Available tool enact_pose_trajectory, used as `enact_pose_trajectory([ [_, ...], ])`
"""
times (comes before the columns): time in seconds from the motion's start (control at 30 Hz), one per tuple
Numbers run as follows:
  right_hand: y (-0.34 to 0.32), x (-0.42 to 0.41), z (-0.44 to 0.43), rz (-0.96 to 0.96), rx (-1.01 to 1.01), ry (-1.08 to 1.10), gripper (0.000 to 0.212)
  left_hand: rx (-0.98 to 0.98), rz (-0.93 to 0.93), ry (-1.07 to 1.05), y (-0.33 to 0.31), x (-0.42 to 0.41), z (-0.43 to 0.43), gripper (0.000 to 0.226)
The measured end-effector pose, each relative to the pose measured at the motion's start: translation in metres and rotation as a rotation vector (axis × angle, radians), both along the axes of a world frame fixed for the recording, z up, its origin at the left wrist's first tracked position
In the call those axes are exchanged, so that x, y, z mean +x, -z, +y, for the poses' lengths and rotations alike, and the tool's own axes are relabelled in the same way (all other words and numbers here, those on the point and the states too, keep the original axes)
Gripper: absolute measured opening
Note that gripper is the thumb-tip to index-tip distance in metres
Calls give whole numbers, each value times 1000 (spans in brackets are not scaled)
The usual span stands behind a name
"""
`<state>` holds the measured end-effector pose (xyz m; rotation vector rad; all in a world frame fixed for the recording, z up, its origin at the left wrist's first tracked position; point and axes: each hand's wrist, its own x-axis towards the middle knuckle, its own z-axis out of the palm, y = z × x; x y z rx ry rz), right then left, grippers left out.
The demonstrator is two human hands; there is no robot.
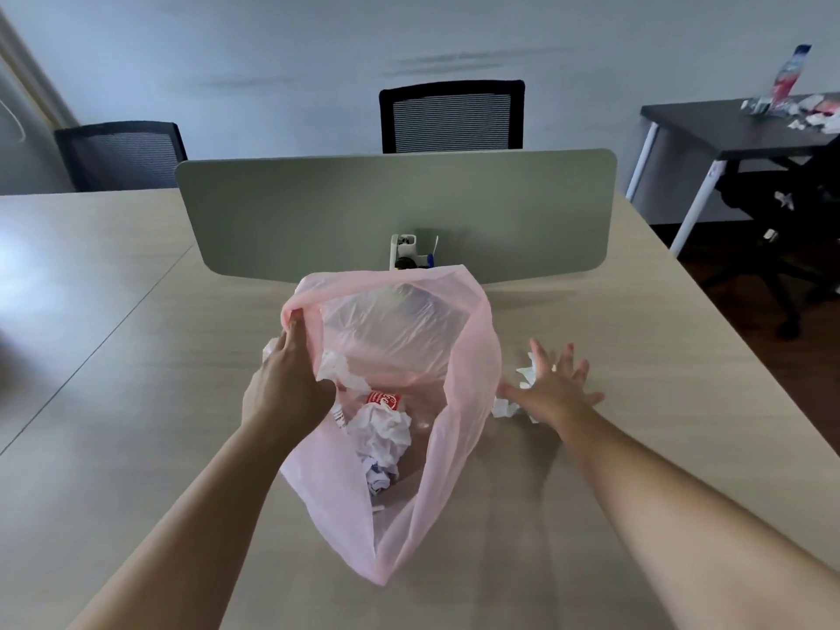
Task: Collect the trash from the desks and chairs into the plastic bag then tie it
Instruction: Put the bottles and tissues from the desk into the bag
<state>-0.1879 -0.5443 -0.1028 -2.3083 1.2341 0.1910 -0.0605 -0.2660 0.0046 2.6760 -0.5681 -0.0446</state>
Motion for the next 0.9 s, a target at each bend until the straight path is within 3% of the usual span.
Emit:
enact_pose_trajectory([
  [0.07,13,6,3,128,-11,-47,107,10,3,-1,3,1,0,96],
  [0.13,22,15,7,217,-37,-81,93,20,2,-9,6,4,0,96],
  [0.23,31,21,10,79,-140,-97,45,28,-8,-27,9,8,1,96],
  [0.37,25,7,5,22,-166,-96,28,31,0,-22,12,3,-2,95],
  [0.43,7,1,-2,-131,-174,16,25,15,-16,-1,11,-1,-6,94],
  [0.53,-48,1,6,-582,-59,167,25,3,-29,7,4,-9,-12,92],
  [0.6,-93,5,31,-840,-42,93,18,-11,-20,4,-2,-15,-16,93],
  [0.67,-131,9,67,-955,-49,-83,17,-31,-23,2,-9,-23,-15,94],
  [0.8,-128,23,125,-857,46,-457,21,-44,-25,-5,-20,-36,-8,96],
  [0.87,-103,32,135,-569,101,-644,24,-42,-34,1,-26,-43,-2,96],
  [0.9,-93,34,134,-357,78,-747,40,-43,-36,5,-29,-46,0,96],
])
